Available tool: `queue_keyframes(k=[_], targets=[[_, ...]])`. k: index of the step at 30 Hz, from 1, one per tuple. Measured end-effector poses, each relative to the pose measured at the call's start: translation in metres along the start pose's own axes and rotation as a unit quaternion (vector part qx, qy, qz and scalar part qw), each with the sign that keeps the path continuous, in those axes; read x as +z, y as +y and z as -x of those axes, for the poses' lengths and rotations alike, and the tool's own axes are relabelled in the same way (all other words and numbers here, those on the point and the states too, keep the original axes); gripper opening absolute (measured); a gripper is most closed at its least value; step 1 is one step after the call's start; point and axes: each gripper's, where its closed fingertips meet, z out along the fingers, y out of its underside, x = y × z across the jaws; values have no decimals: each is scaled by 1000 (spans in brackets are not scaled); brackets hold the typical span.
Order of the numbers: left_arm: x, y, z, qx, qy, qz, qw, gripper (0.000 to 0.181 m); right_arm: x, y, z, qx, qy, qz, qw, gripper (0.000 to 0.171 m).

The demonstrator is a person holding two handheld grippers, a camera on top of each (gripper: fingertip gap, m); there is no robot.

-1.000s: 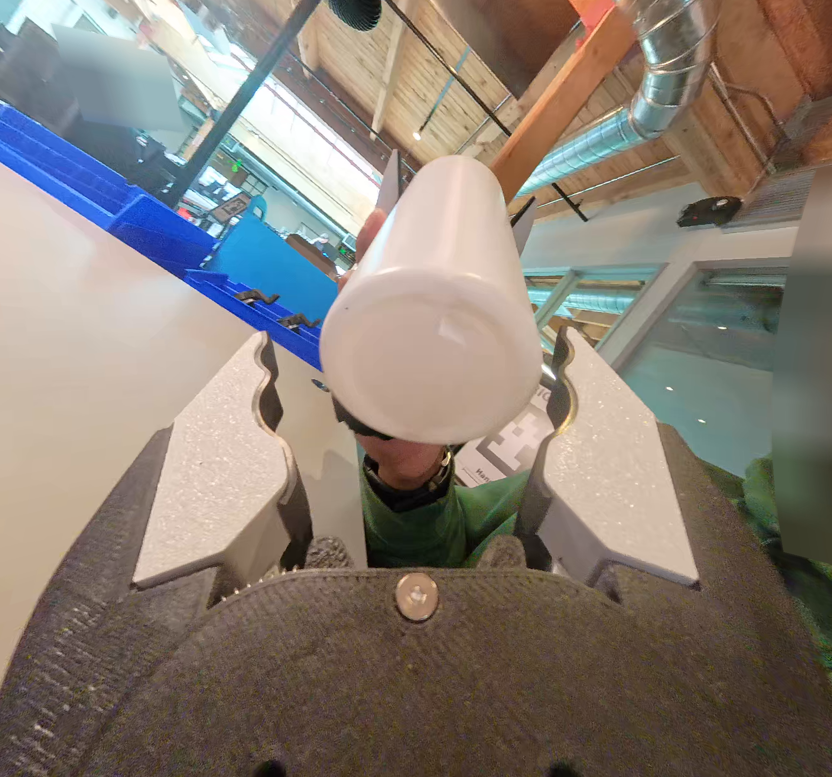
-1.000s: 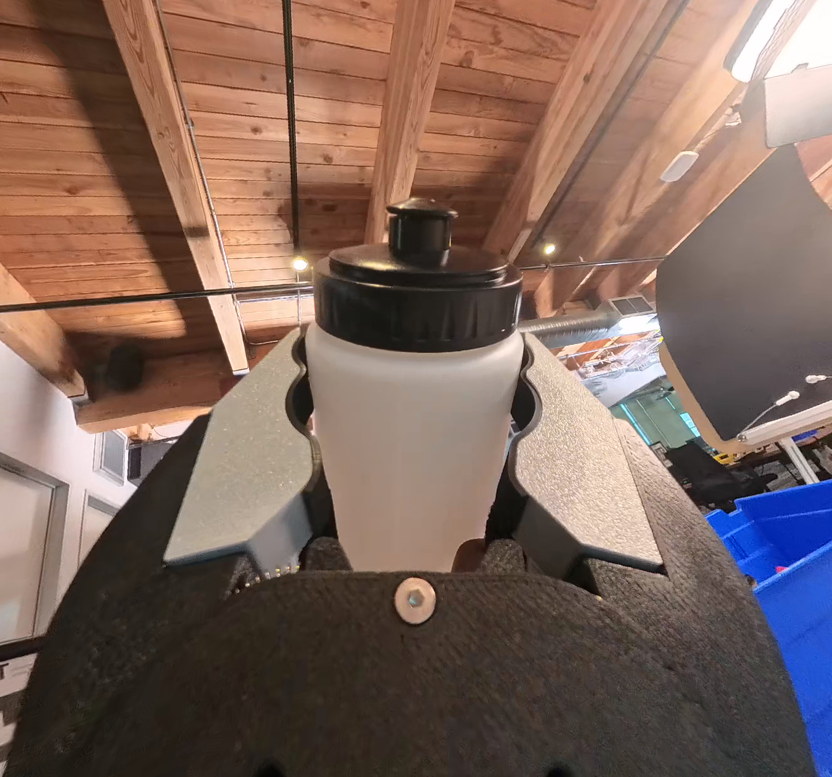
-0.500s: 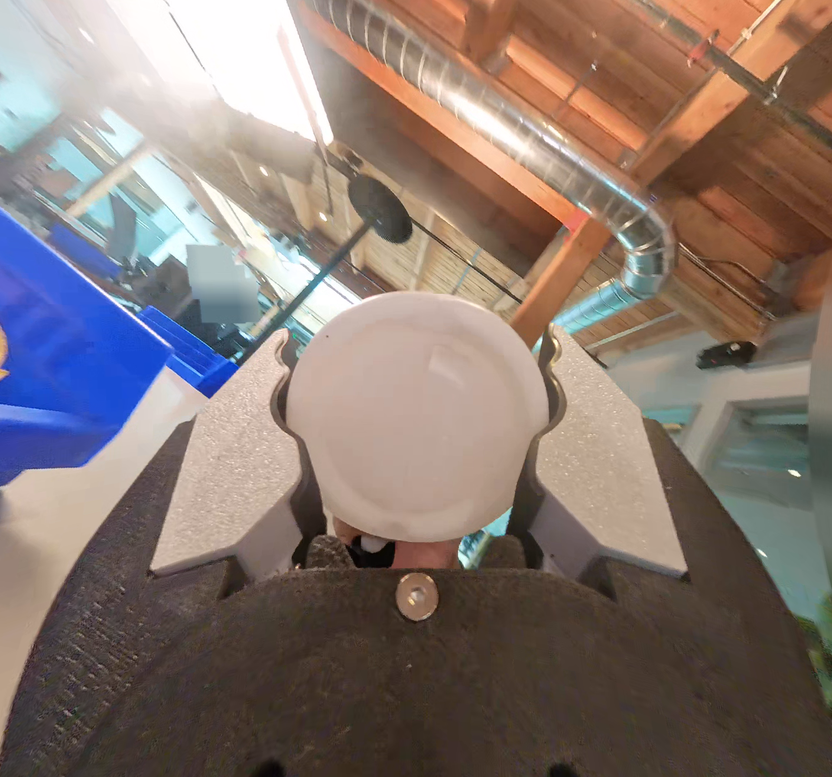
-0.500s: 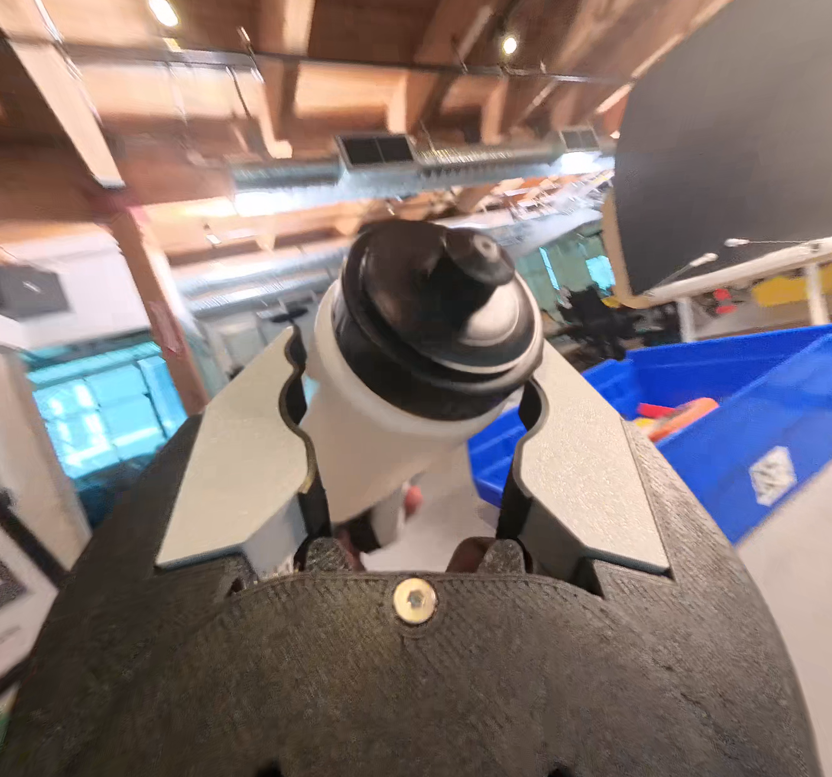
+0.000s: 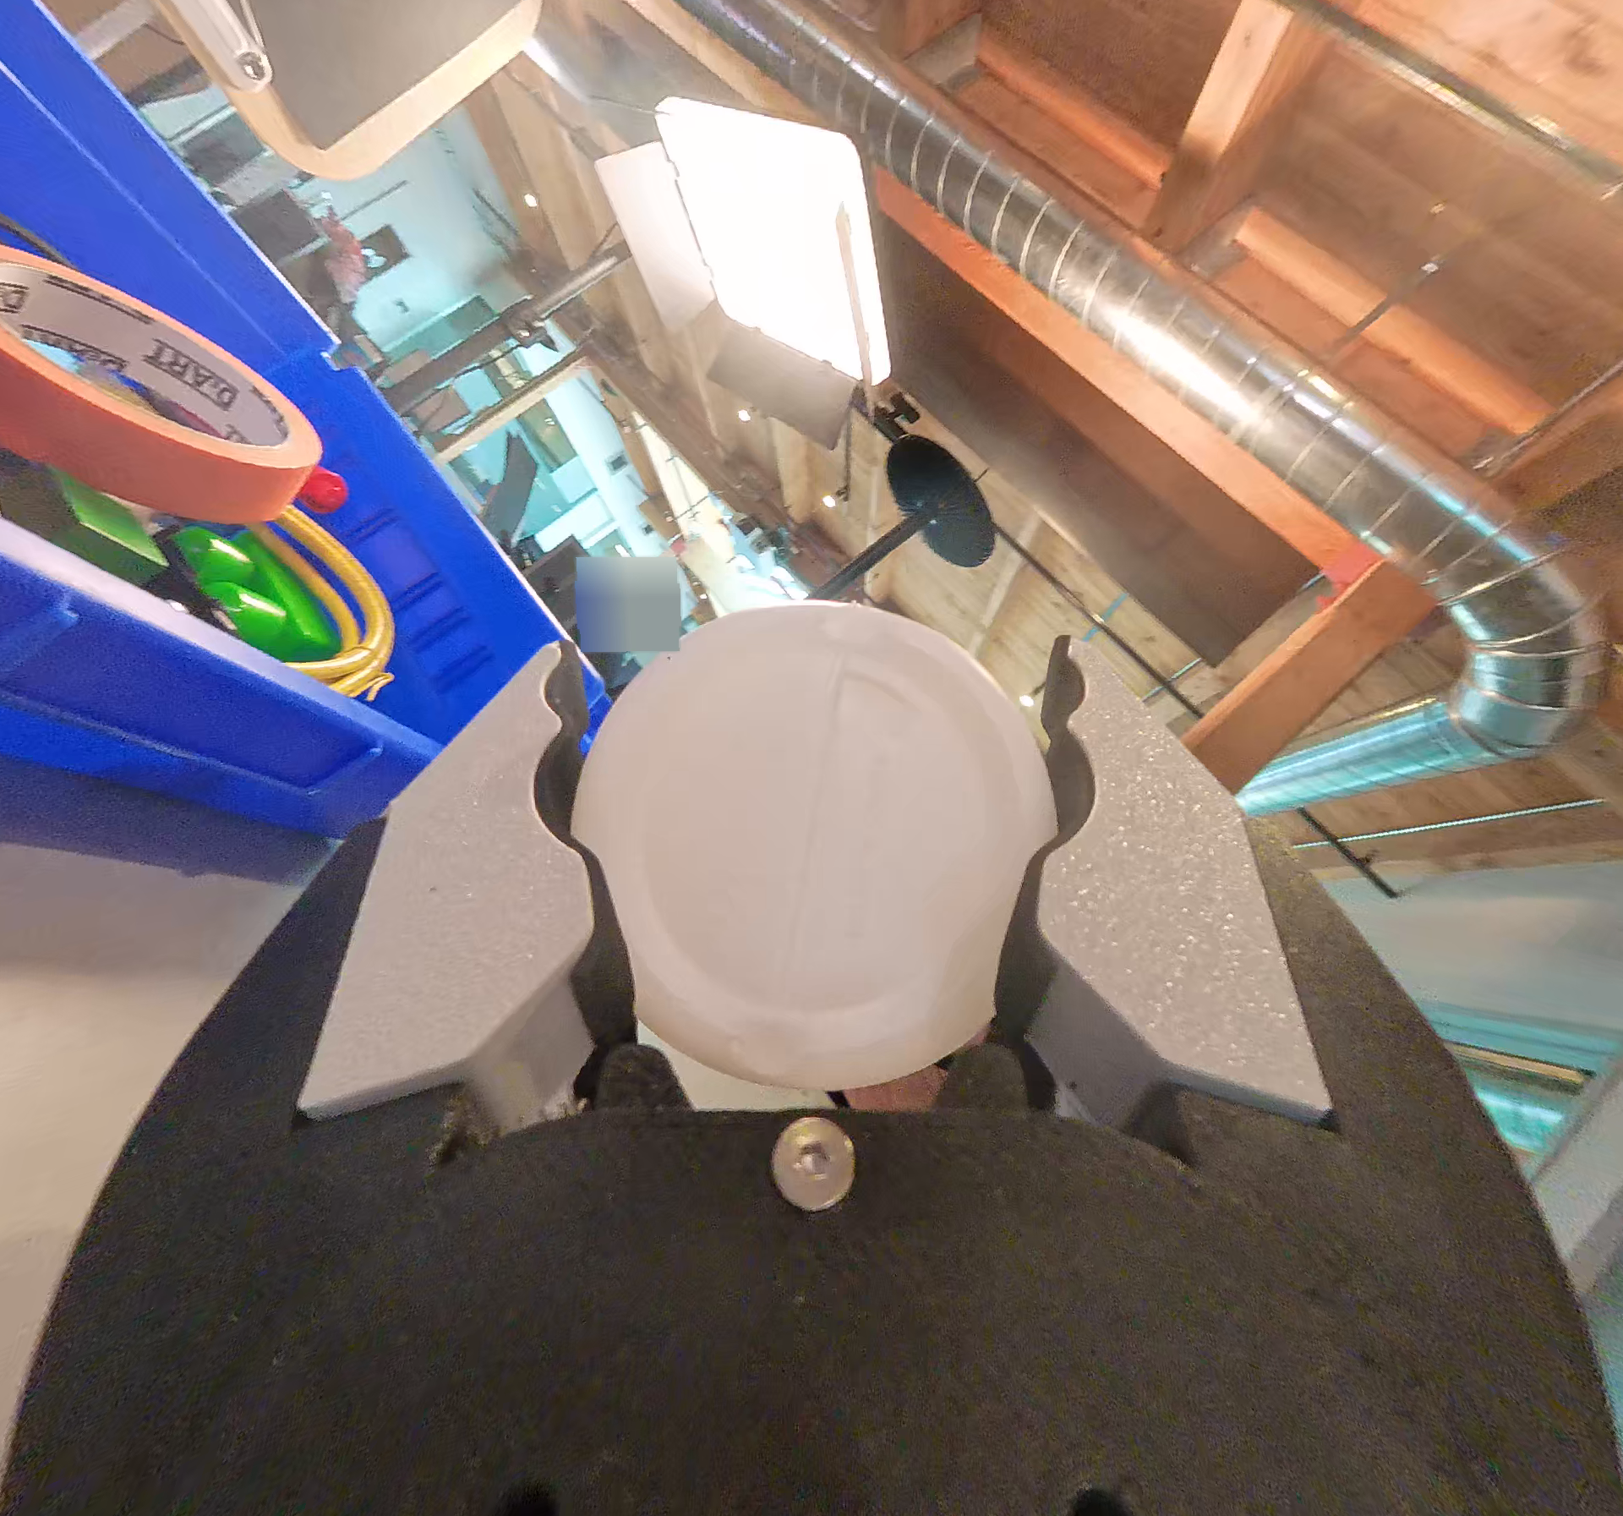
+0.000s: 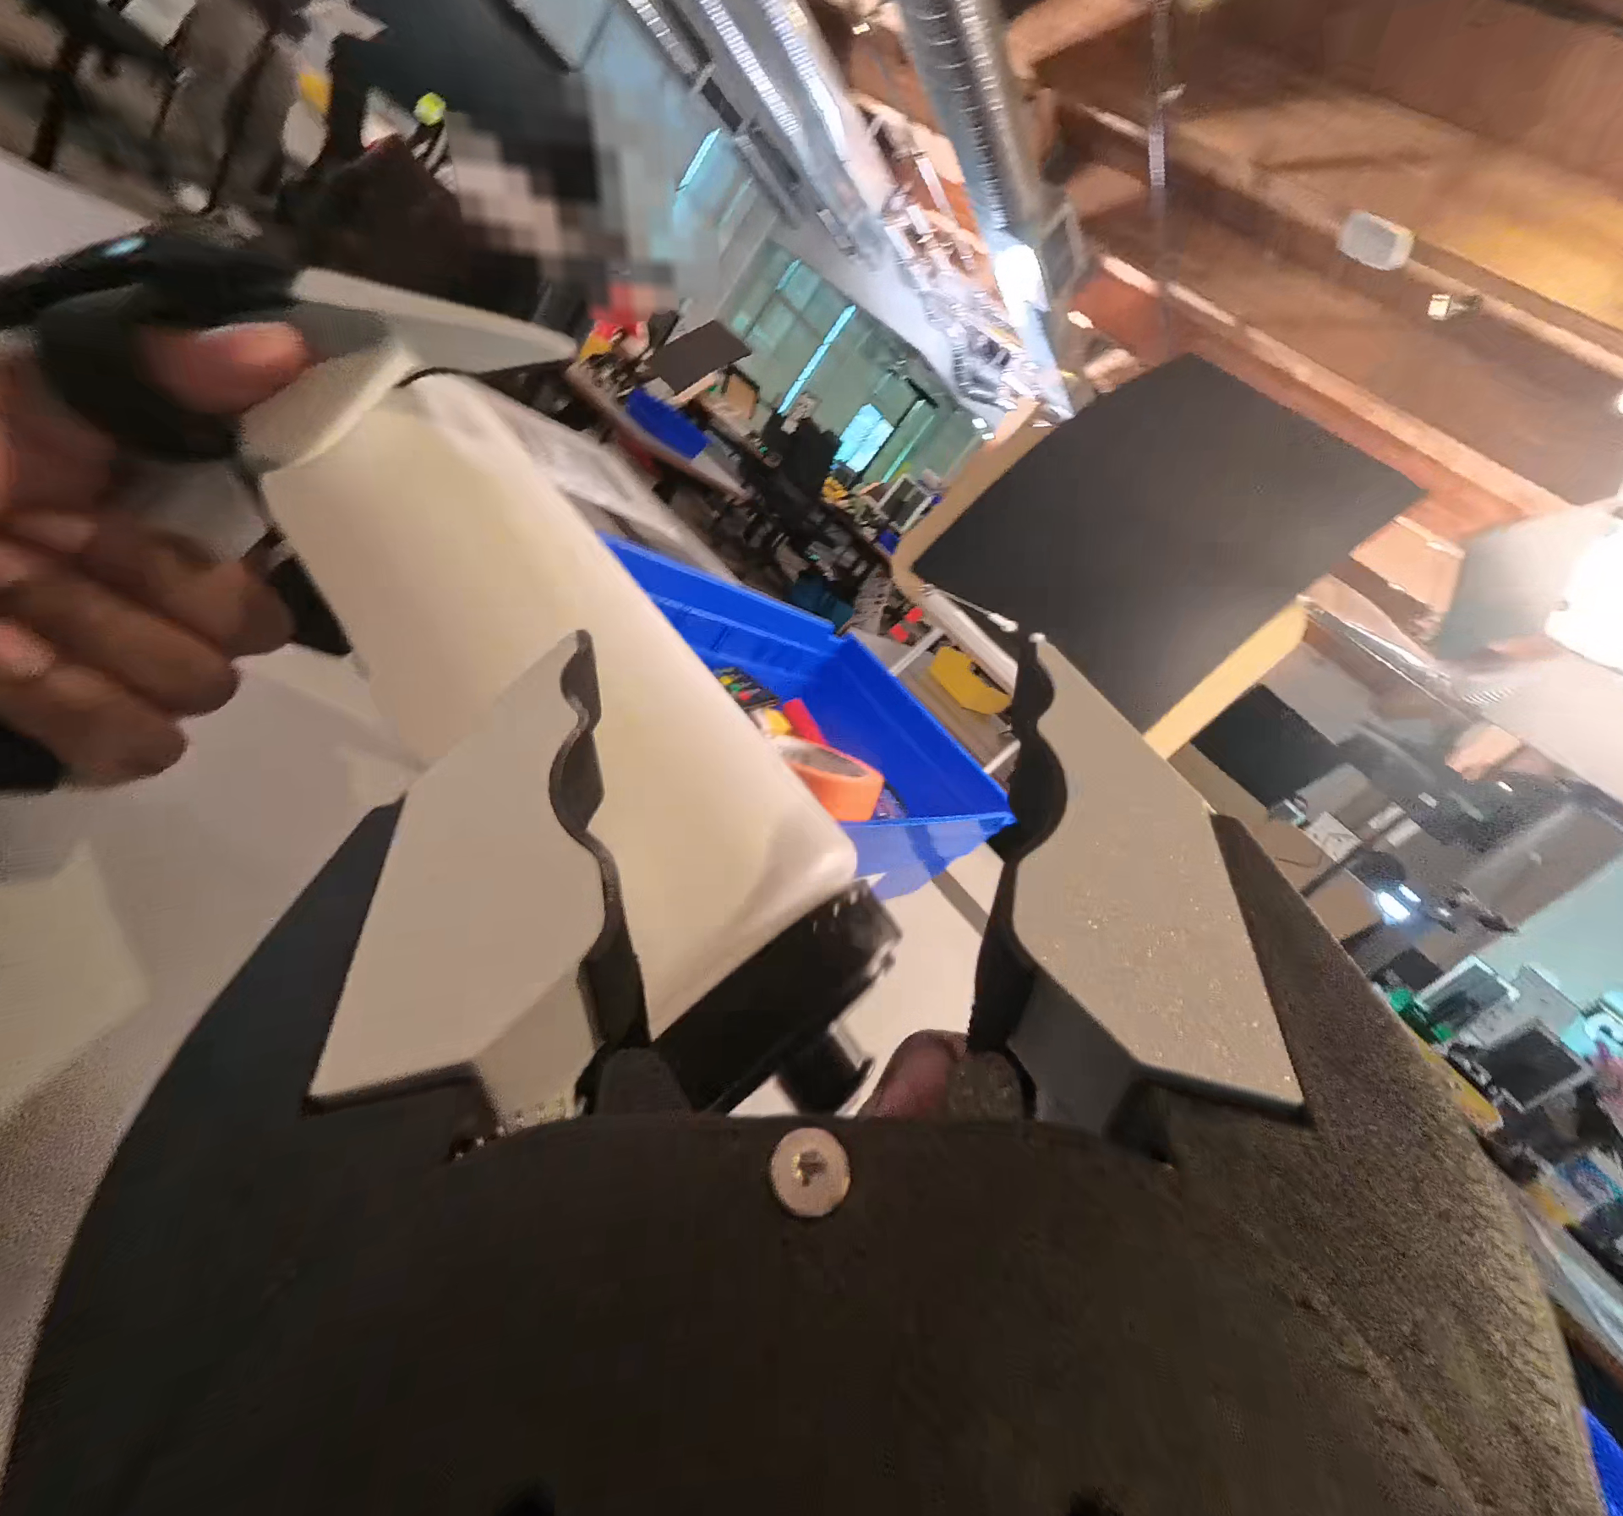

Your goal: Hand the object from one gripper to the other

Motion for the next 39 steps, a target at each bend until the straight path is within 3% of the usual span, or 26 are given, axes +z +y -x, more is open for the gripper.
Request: queue_keyframes(k=[9, 15, 19, 24, 27, 34, 39], targets=[[0, 6, 14, 24, -50, 18, 998, 104, -6, 16, 57, -79, -142, 87, 983, 100], [1, 4, 2, 51, -32, 12, 998, 104, 0, 59, 91, -140, -186, 201, 952, 112], [4, 10, -23, 154, -11, 21, 988, 104, 13, 77, 79, -193, -125, 240, 943, 114], [5, 23, -61, 294, 37, 19, 955, 103, 27, 77, 46, -273, -9, 229, 934, 104], [1, 34, -88, 288, 119, 18, 950, 89, 26, 67, 19, -326, 70, 200, 922, 104], [-1, 29, -96, 251, 151, 2, 956, 105, 7, 27, -31, -354, 220, 129, 900, 104], [4, 43, -96, 255, 158, 35, 953, 116, -9, 4, -48, -327, 291, 78, 896, 104]])
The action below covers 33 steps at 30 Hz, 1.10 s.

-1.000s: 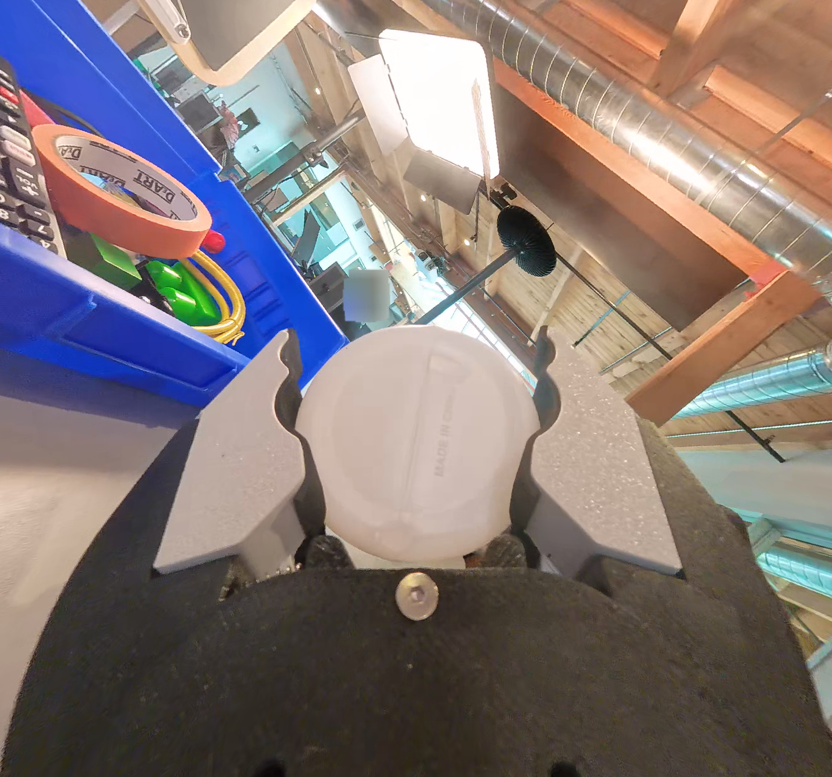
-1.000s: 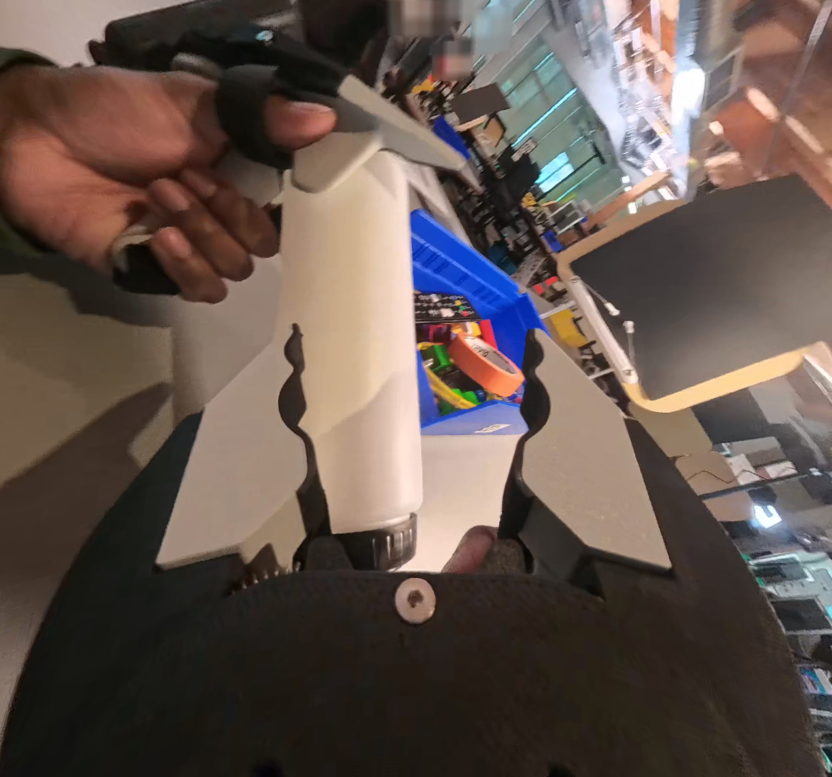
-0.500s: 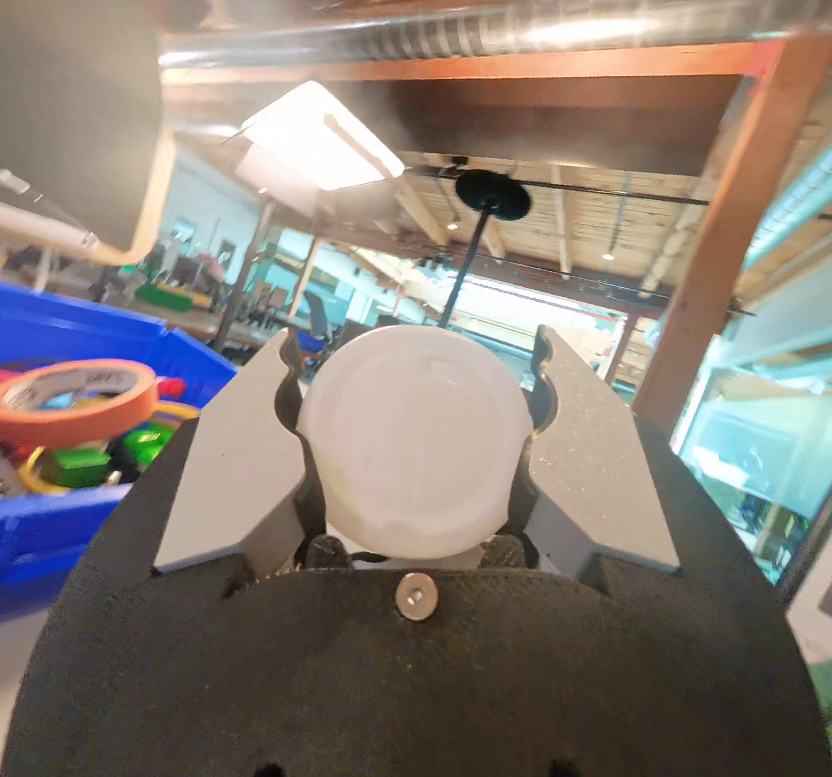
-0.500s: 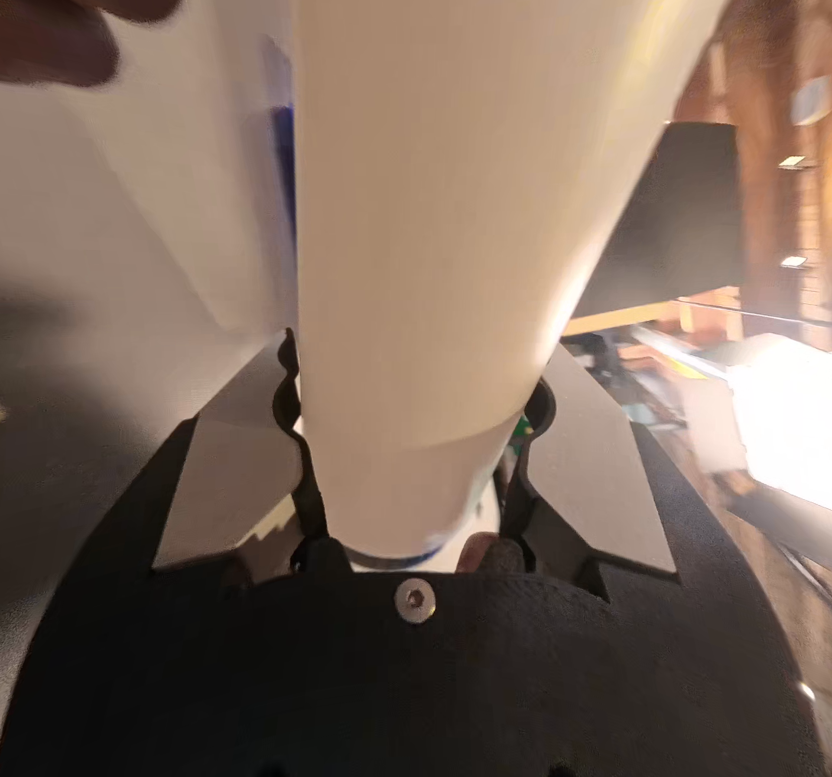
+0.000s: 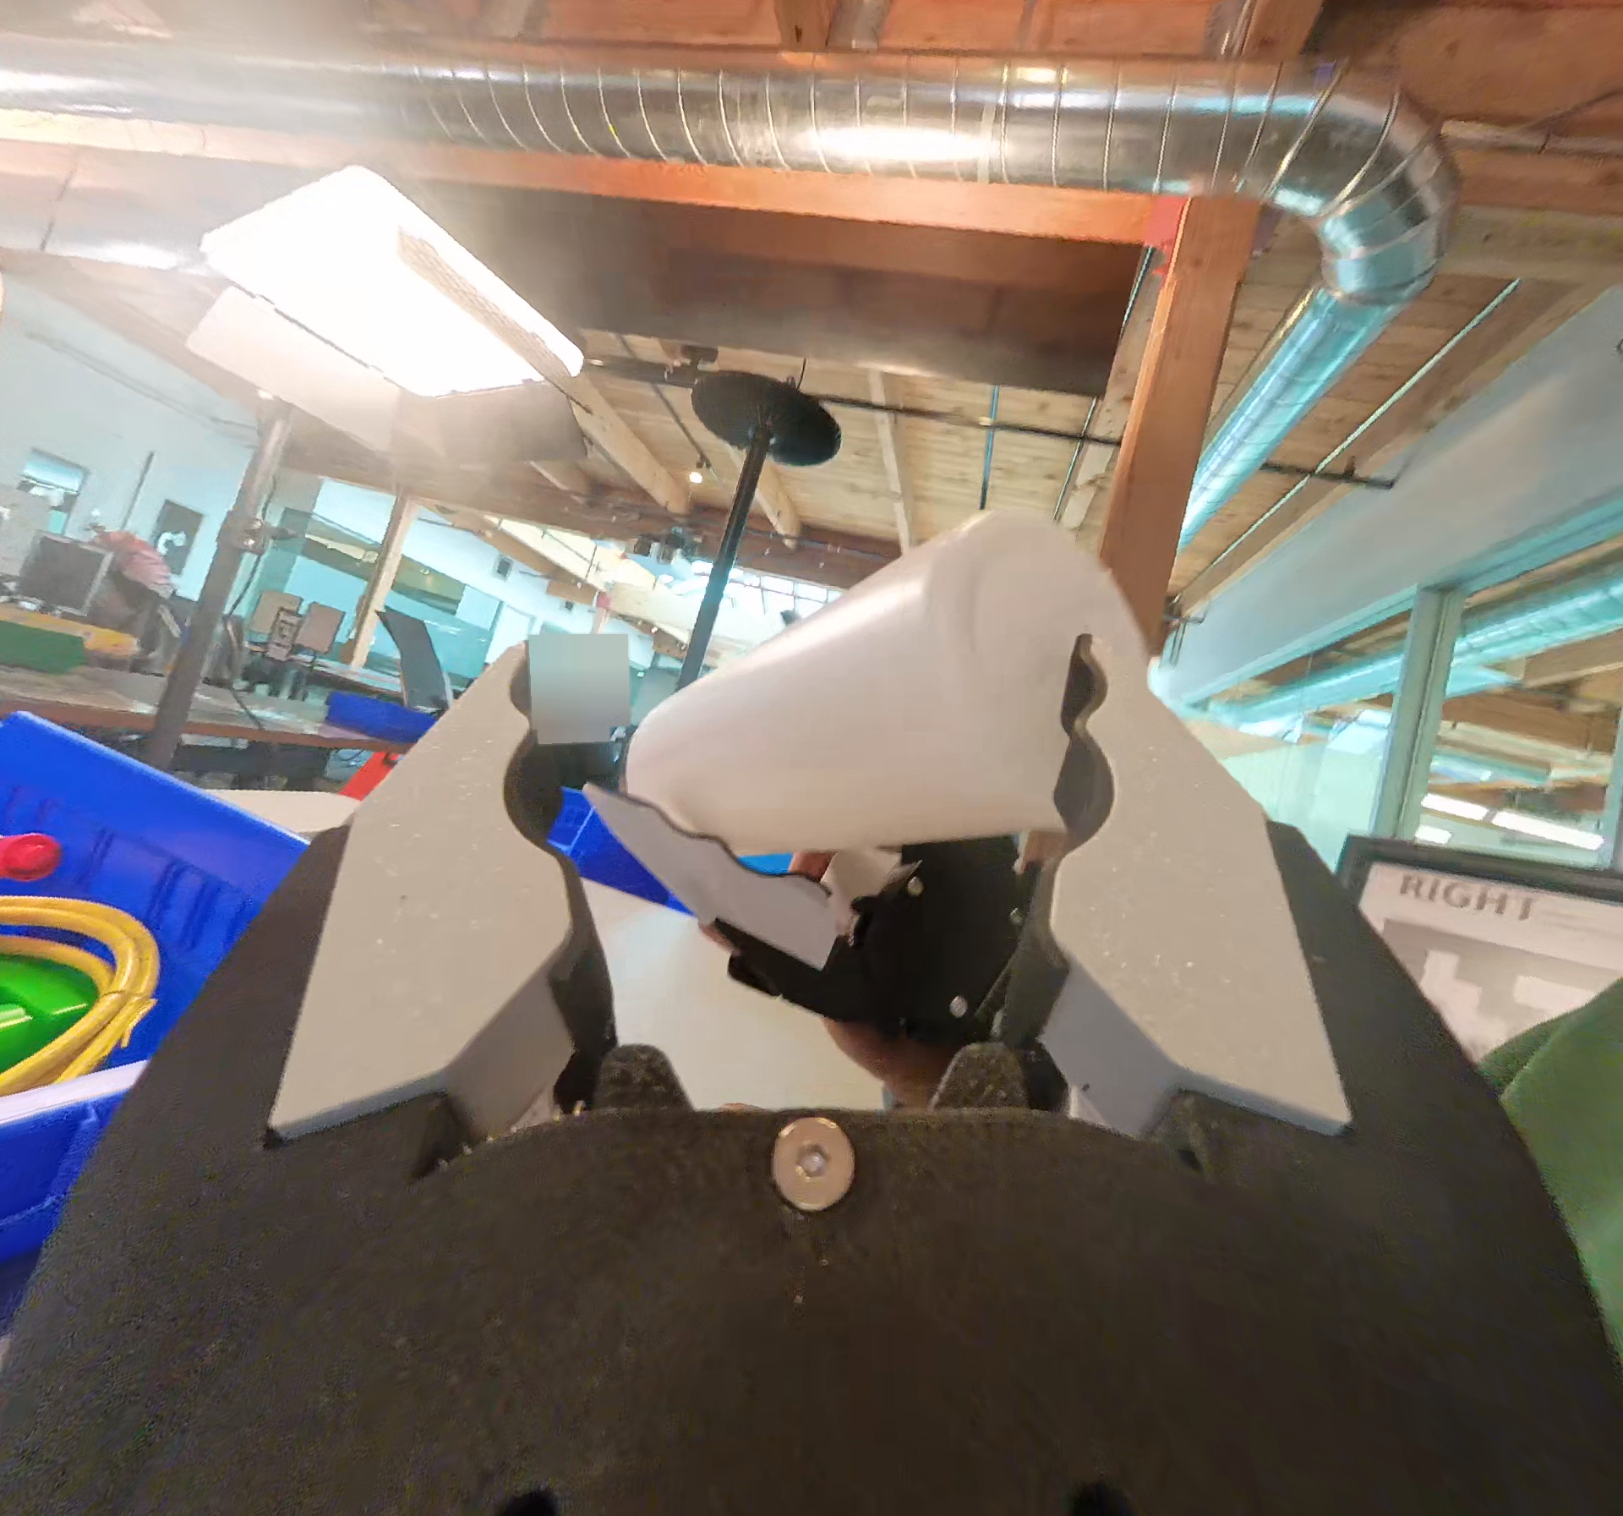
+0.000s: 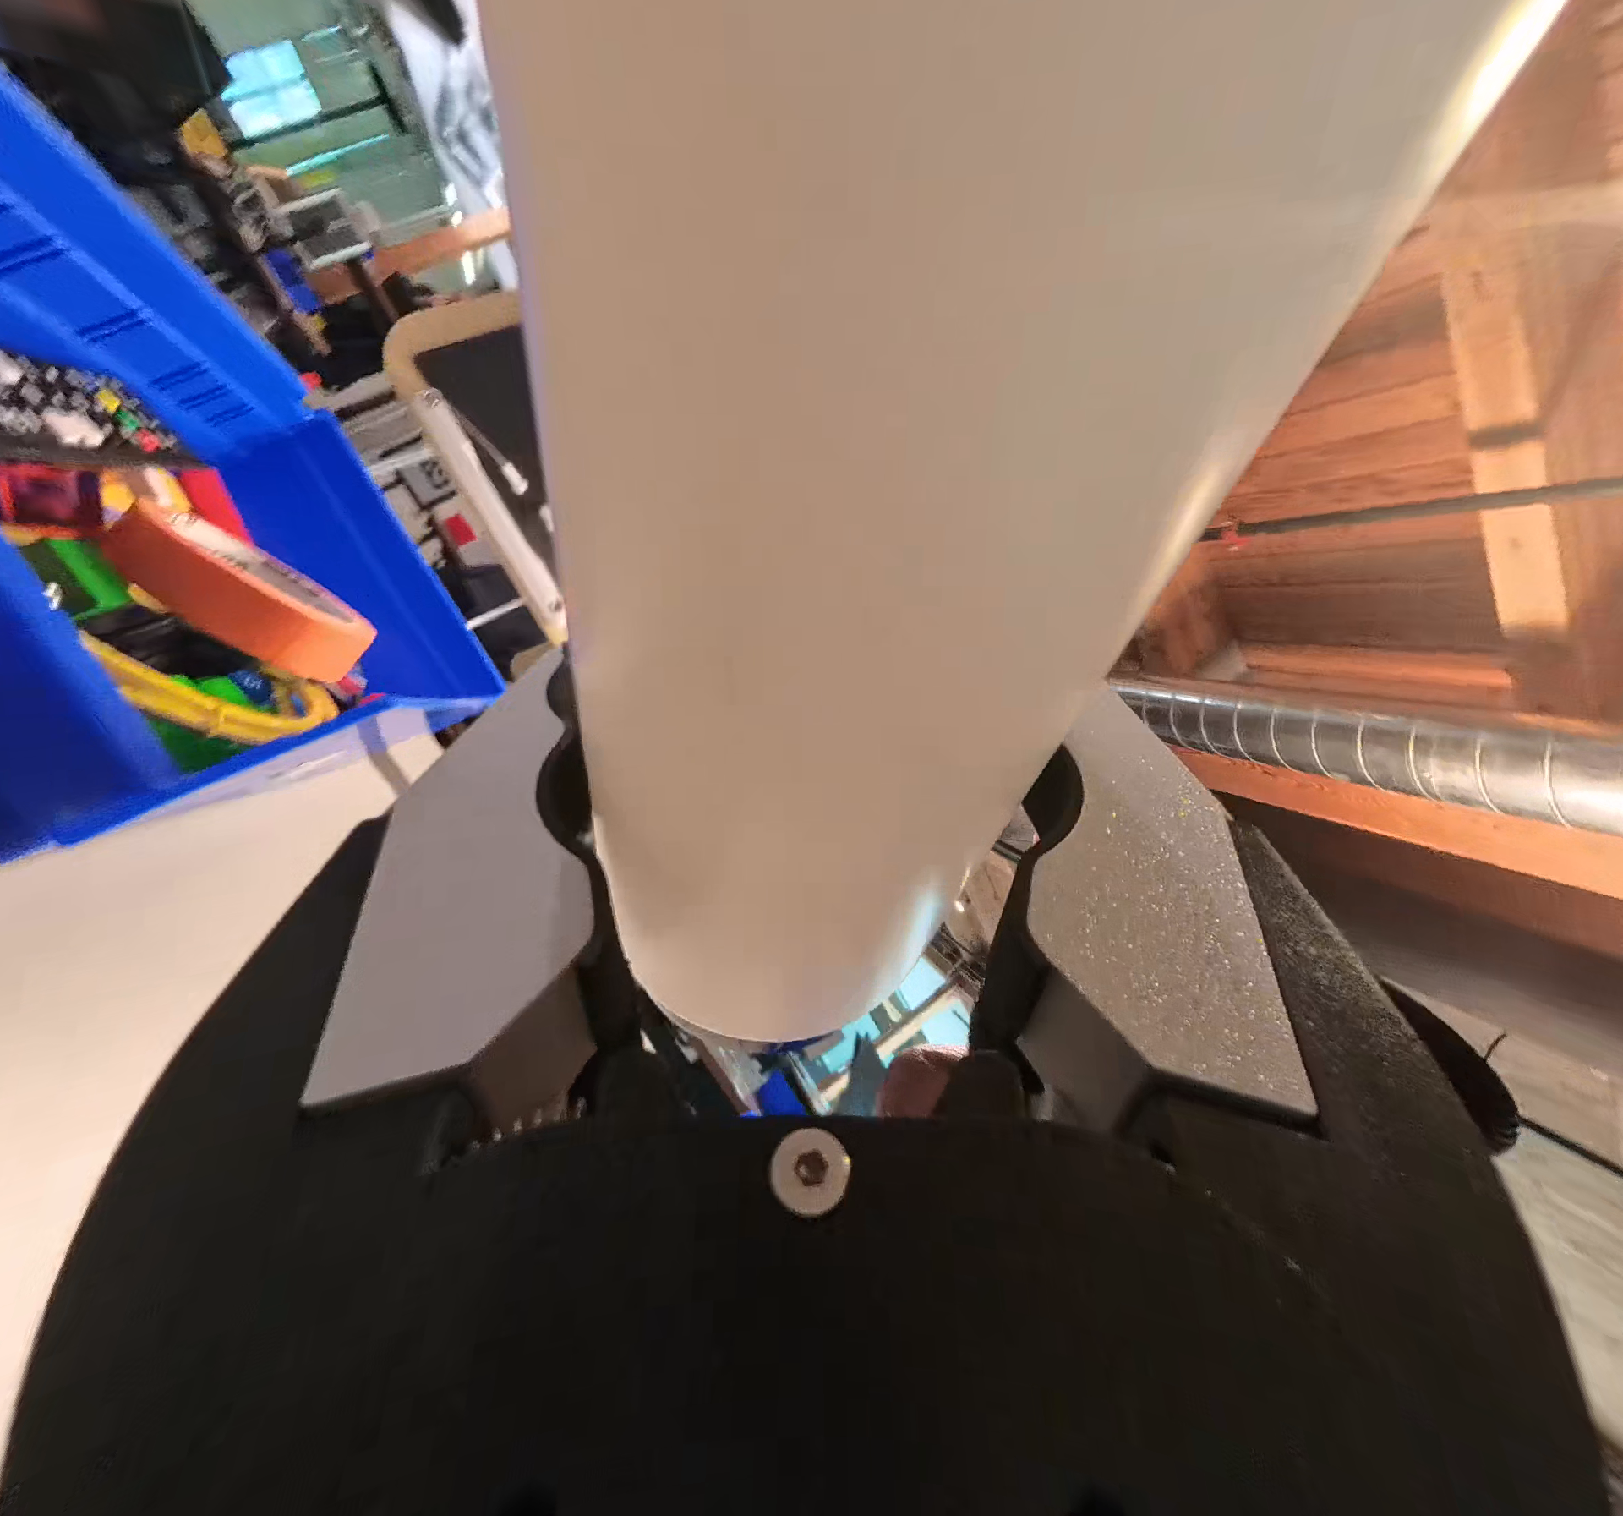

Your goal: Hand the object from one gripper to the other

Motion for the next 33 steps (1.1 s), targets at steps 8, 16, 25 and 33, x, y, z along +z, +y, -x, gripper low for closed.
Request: queue_keyframes(k=[8, 16, 25, 33], targets=[[8, 31, -44, 72, 94, 68, 991, 127, -6, -4, -23, 72, 40, -39, 996, 102], [1, 38, -35, -218, 155, 125, 955, 124, -16, -17, -23, -70, 77, -86, 991, 102], [-17, 54, -1, -221, 44, 273, 935, 116, -23, -33, 22, -215, 26, -136, 967, 102], [-24, 133, -27, -185, 48, 433, 881, 128, -44, -59, 60, -282, -15, -230, 931, 100]])
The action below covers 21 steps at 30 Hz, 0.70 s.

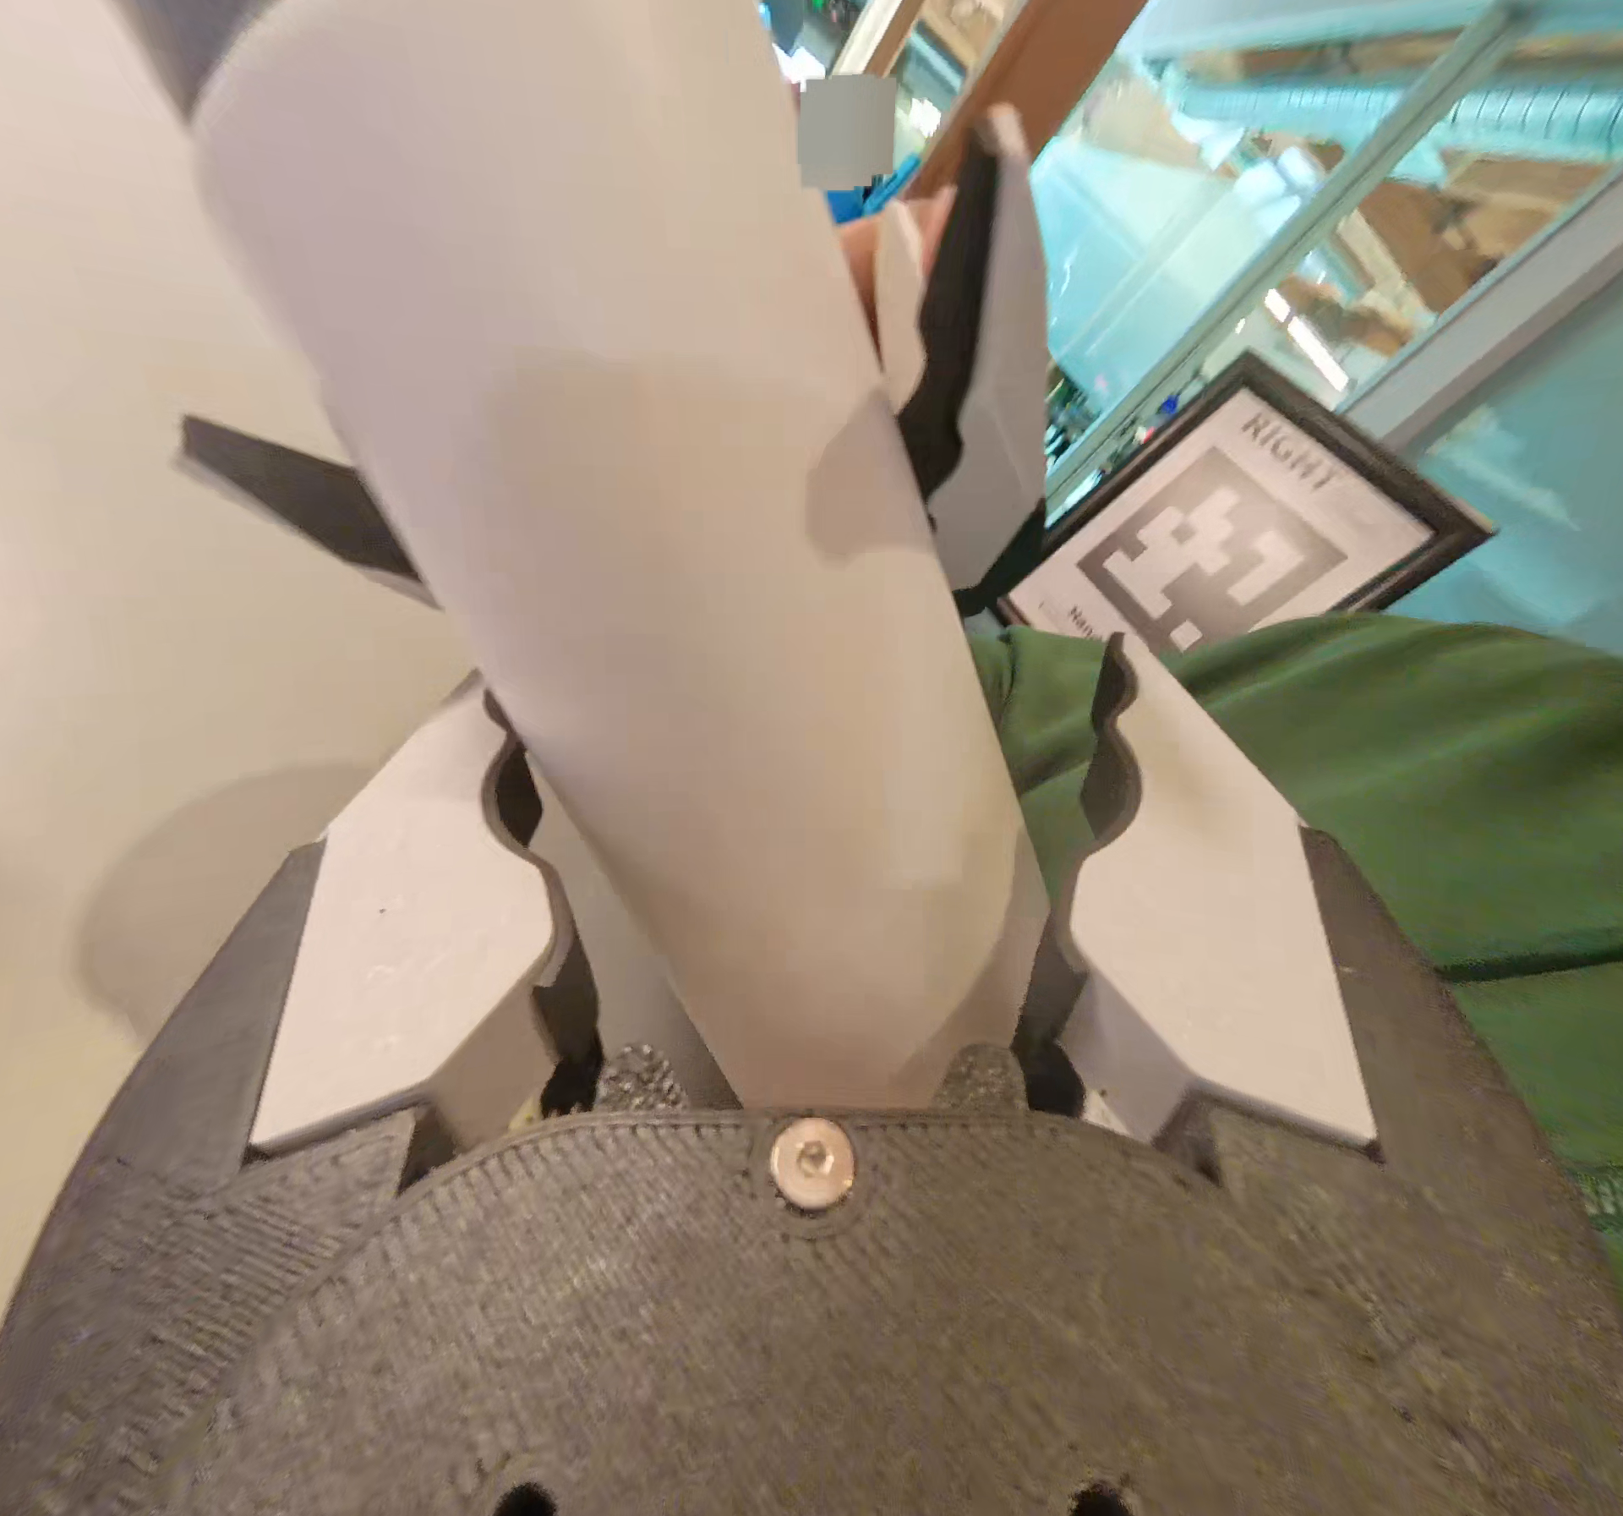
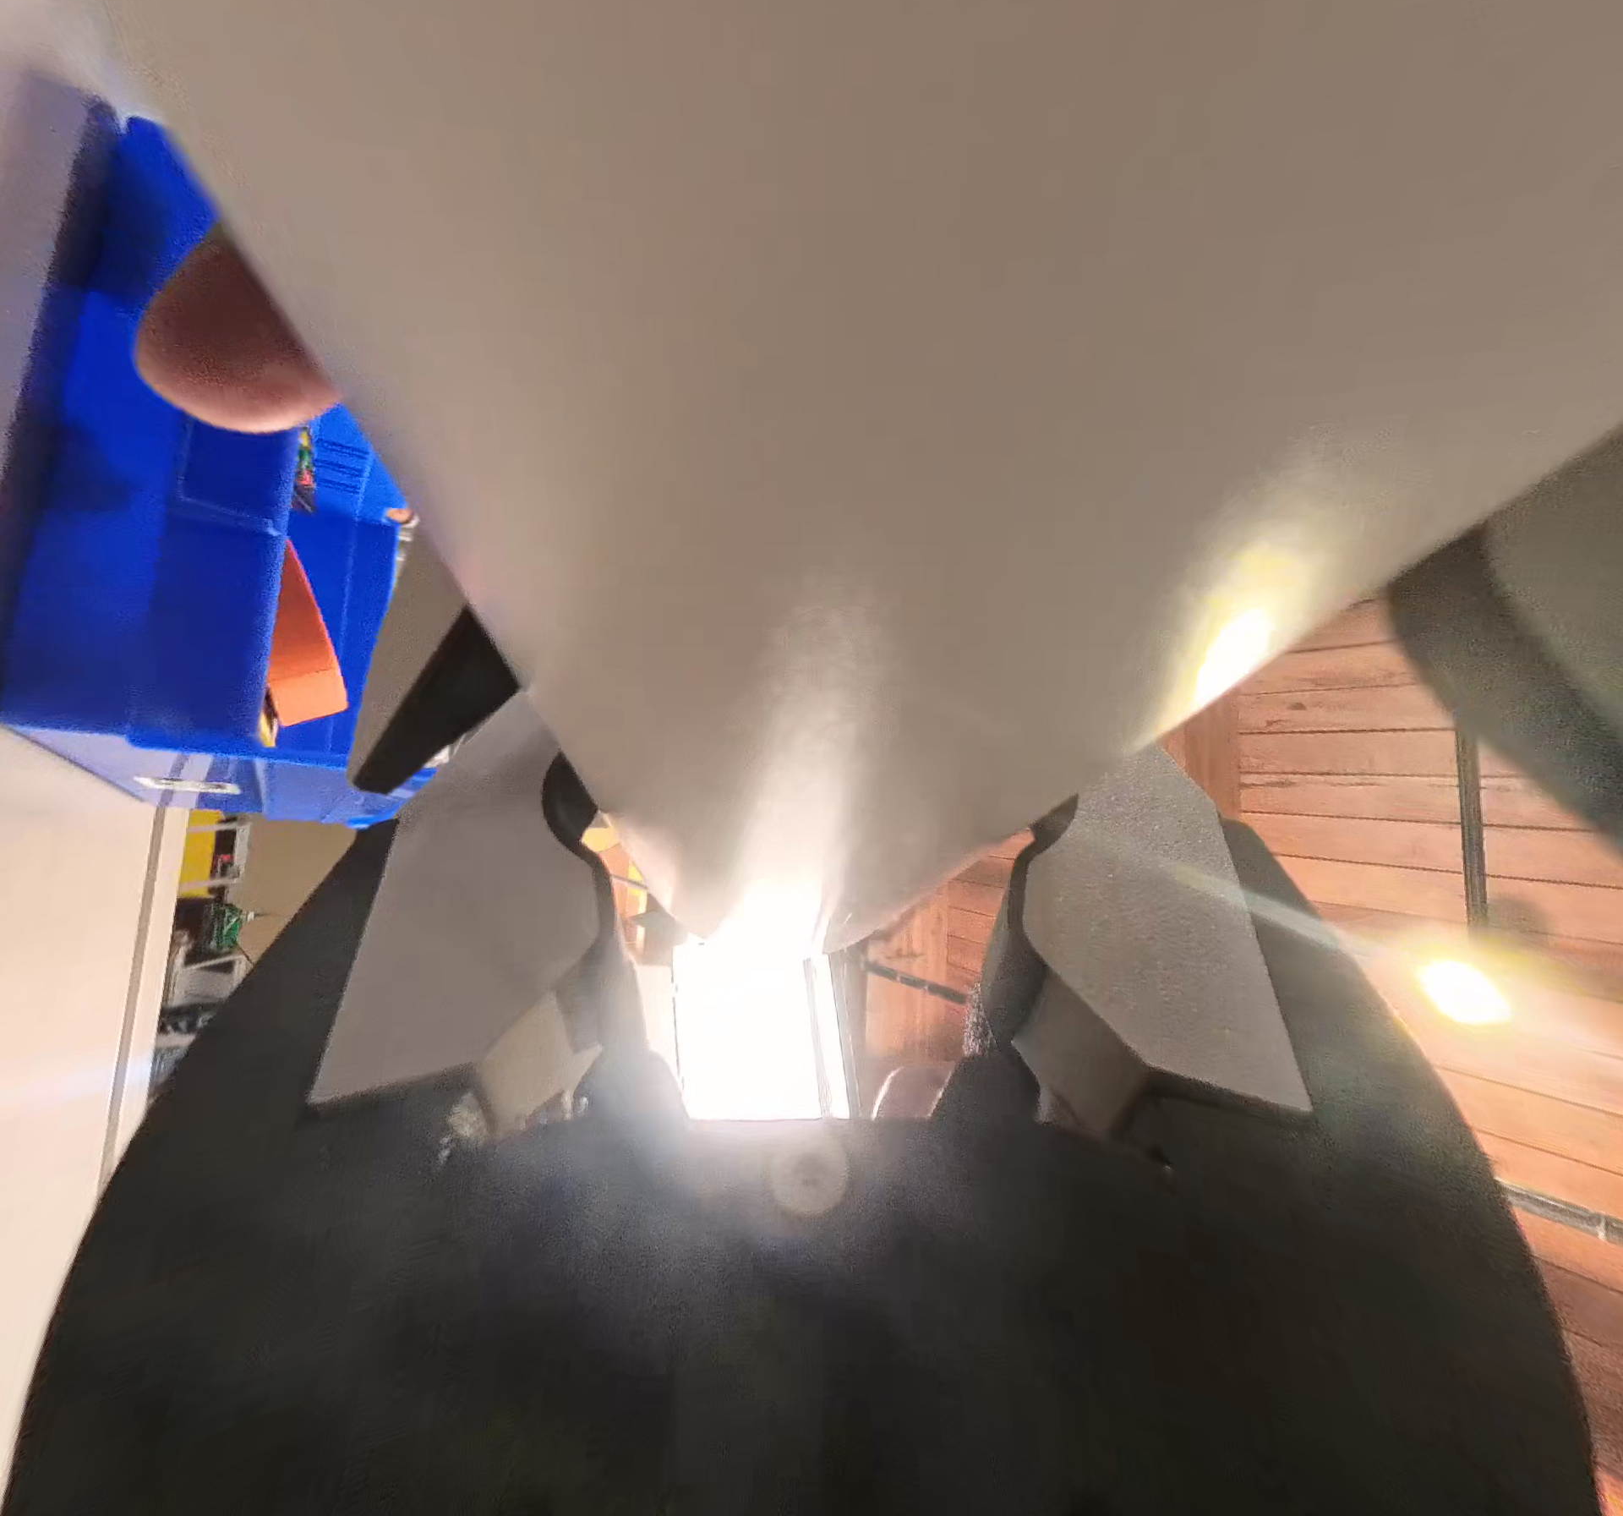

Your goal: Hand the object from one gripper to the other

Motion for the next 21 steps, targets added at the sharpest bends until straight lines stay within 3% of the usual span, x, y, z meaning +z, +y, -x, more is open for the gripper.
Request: queue_keyframes(k=[4, 10, 13, 17, 21], targets=[[-5, -1, 15, -12, 9, -32, 999, 93, 1, -2, 2, -3, -8, 1, 1000, 101], [-7, -3, 11, -2, 39, -43, 998, 92, 7, 19, -2, 100, -31, 42, 994, 109], [-12, -11, -6, -17, 103, -70, 992, 92, 12, 37, -12, 184, -23, 76, 980, 98], [-25, -25, -24, -14, 160, -120, 980, 92, 17, 54, -16, 334, -36, 111, 935, 86], [-41, -42, -30, 0, 176, -178, 968, 92, 20, 62, 4, 503, -99, 129, 849, 85]])
